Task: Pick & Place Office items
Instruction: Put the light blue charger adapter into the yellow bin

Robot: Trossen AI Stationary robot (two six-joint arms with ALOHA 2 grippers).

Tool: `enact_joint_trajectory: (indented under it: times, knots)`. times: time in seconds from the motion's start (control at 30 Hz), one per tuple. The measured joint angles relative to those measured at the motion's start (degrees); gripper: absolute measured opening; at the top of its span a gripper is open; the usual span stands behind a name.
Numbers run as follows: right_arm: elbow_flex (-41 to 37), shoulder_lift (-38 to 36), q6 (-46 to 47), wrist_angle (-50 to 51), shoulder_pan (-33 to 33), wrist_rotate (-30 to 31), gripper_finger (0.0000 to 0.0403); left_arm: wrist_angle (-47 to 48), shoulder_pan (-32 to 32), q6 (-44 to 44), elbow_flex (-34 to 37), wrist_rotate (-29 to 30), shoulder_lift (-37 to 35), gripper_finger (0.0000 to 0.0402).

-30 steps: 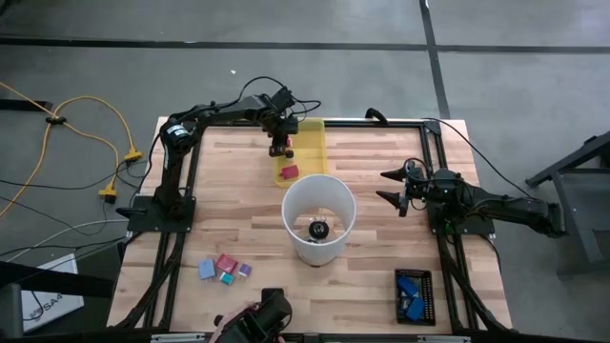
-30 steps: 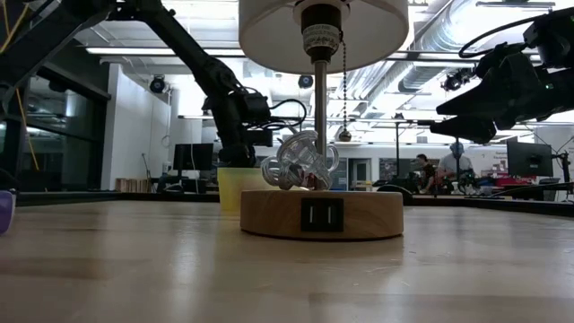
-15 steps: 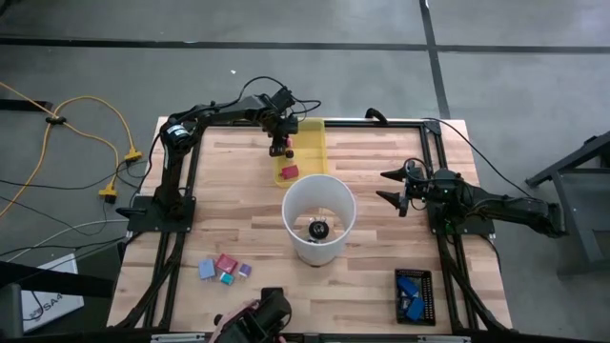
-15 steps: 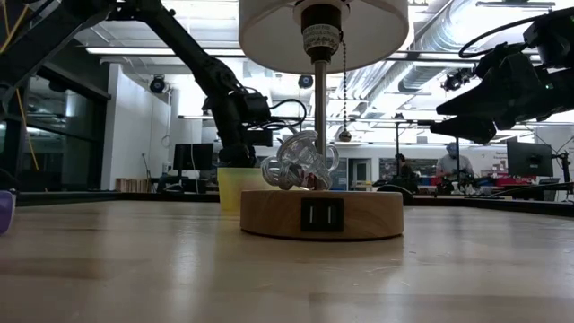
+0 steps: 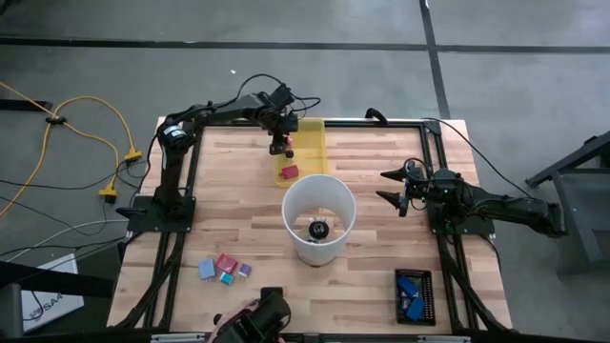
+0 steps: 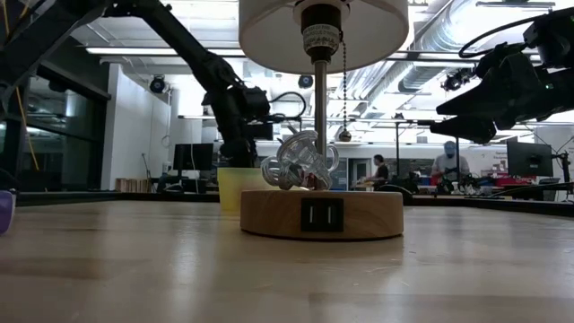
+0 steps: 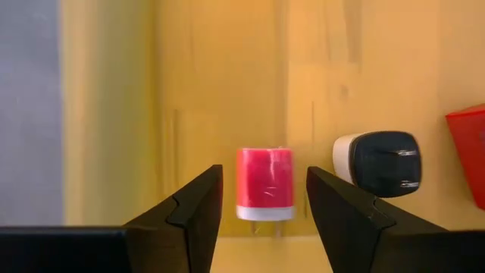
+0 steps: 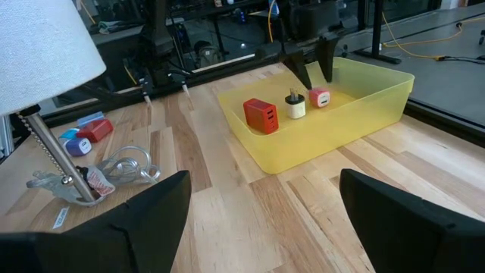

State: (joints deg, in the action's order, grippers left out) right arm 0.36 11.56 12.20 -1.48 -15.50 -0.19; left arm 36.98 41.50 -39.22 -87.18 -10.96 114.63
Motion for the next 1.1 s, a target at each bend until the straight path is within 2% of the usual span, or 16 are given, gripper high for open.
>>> enact_joint_trajectory:
  times: [0.3, 0.5, 0.7, 0.93, 1.1]
  knots:
    - [0.00, -0.01, 0.00, 0.00, 0.01, 0.00, 0.0325, 0.16, -0.32, 0.04, -0.02, 0.01, -4.83, 0.0185]
    - [0.00, 0.00, 0.01, -0.02, -0.01, 0.00, 0.0325, 2.11, -1.17, 0.08, -0.02, 0.21, -5.49, 0.0185]
    - [0.00, 0.01, 0.00, 0.00, 0.01, 0.00, 0.0325, 4.44, -2.64, 0.88, -0.02, 6.27, -5.49, 0.0185]
    - [0.00, -0.01, 0.00, -0.01, 0.00, -0.01, 0.0325, 7.43, -4.74, 1.31, -0.02, 10.50, -5.59, 0.0185]
    - [0.00, -0.01, -0.01, -0.02, 0.01, 0.00, 0.0325, 10.10, -4.24, 1.77, -0.02, 8.95, -7.84, 0.0185]
